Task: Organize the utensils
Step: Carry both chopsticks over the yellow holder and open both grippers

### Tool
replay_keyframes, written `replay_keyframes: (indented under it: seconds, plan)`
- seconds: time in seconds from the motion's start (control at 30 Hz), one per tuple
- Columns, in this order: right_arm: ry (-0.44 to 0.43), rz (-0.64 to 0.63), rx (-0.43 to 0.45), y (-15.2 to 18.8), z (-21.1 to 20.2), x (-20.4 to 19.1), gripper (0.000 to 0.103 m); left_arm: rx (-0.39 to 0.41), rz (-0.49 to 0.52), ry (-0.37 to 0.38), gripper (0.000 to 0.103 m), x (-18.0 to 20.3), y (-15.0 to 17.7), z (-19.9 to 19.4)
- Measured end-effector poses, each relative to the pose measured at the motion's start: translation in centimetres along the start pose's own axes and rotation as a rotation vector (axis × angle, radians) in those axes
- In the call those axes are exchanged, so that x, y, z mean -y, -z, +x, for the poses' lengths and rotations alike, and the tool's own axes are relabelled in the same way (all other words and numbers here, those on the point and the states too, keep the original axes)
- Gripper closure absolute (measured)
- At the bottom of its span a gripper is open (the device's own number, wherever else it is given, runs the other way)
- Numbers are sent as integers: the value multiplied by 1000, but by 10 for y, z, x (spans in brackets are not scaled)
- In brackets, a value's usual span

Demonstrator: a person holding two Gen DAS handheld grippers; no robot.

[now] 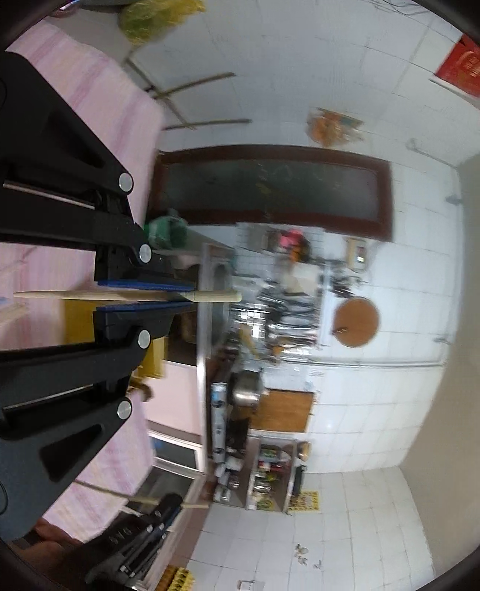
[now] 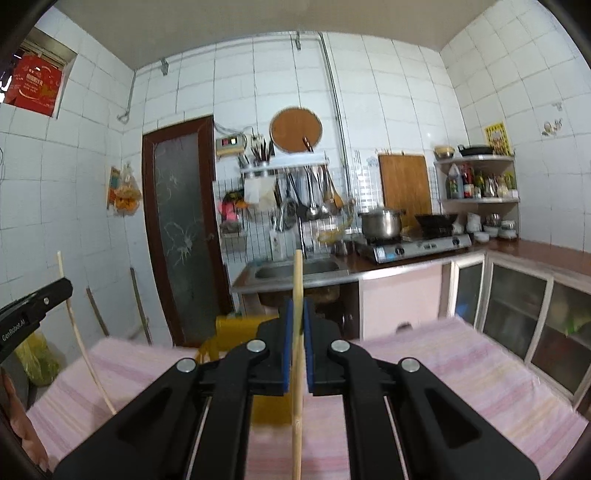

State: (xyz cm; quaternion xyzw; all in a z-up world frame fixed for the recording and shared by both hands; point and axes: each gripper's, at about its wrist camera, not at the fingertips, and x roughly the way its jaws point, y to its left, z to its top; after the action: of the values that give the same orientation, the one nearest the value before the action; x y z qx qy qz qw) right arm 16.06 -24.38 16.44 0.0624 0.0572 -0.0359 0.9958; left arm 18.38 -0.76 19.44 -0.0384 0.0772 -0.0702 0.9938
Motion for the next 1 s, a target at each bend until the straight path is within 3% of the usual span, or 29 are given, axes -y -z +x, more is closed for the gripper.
replay_keyframes:
  seconds: [0.27, 0.47, 0.63, 0.8, 1.0]
  plan:
    - [-20, 2, 101, -57, 75, -20, 97, 79, 12, 38, 99, 24, -53, 78]
    - [-25, -12, 133, -65, 133, -31, 97, 65, 41, 45, 99, 35, -44, 150]
    - [-26, -30, 127, -39, 166, -34, 97, 5, 19, 54, 99, 32, -11, 198]
    - [-33, -17, 52, 1, 186, -26, 97, -81, 15, 48, 99, 25, 27, 231]
    - [-21, -31, -5, 10, 183, -19, 97, -100, -41, 41, 99, 11, 23, 229]
